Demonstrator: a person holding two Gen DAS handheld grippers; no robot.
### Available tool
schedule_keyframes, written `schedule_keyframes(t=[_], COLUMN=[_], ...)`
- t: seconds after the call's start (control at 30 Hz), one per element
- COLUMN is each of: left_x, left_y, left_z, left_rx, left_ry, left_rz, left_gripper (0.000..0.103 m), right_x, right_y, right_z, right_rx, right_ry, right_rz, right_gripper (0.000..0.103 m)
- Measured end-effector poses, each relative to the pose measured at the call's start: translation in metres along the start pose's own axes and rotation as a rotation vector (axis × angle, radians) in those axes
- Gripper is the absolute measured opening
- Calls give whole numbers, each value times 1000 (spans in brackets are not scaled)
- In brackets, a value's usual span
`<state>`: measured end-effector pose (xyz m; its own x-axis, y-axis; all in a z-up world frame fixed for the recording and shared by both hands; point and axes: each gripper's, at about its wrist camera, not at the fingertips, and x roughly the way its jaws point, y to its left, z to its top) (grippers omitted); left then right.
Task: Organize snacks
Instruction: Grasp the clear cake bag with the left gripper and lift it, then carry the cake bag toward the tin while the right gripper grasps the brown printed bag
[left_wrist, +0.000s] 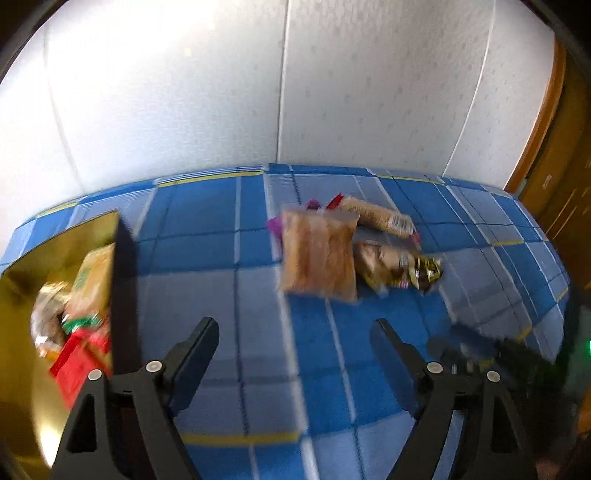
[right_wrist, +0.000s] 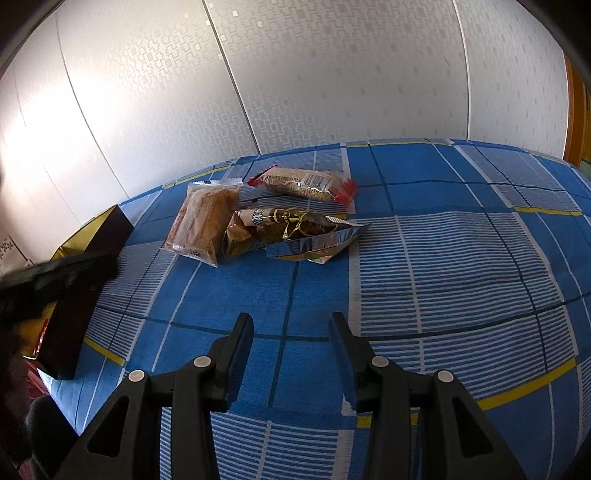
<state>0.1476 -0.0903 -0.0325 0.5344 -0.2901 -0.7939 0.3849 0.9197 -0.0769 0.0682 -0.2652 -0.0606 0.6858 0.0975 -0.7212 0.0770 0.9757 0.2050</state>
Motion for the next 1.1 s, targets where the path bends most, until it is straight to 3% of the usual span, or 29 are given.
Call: schedule_keyframes(t=[0.2,0.4,0.57,0.6,0.67,0.9,1.1], left_x=[46,72,87,90,98,63,20], left_y=[-13,-16,-18,-17,-15,-3,7], left_z=[33,44,52,53,52,25,-25], left_rx=[25,-12,-8,-8,-11,-42,-60], left_ry=[72,111,113,117,133,63,56], left_rz=[38,20,48,53,28,6,-6], left_gripper=[84,90,90,84,60,58,58], right_x=[1,1,1,1,1,3,4], right_y=[-3,-4,1,2,2,2,5], right_z=[1,3,2,2,2,3,2], right_rx=[13,15,-6,-9,-11,-11,-24], right_ry=[-1,-2,-5,-5,-6,-10,-16], right_rz=[22,48,45,43,43,36,10], right_gripper=[45,53,55,55,55,55,56])
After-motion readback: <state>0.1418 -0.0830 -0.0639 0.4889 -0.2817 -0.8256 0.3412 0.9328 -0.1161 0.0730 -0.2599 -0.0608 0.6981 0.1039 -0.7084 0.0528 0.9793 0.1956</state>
